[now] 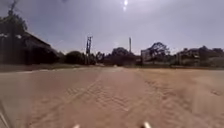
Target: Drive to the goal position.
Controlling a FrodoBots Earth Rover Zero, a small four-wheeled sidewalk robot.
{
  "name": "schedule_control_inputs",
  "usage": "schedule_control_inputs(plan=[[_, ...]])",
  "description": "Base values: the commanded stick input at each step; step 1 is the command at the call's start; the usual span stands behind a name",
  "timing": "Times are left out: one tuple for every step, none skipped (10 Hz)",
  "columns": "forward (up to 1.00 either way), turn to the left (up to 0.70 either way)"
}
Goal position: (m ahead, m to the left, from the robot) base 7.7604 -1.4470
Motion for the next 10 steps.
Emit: schedule_control_inputs(plan=[[0.70,0.00],[0.70,0.00],[0.70,0.00],[0.70,0.00],[0.70,0.00],[0.70,0.00],[0.70,0.00],[0.70,0.00],[0.70,0.00],[0.70,0.00]])
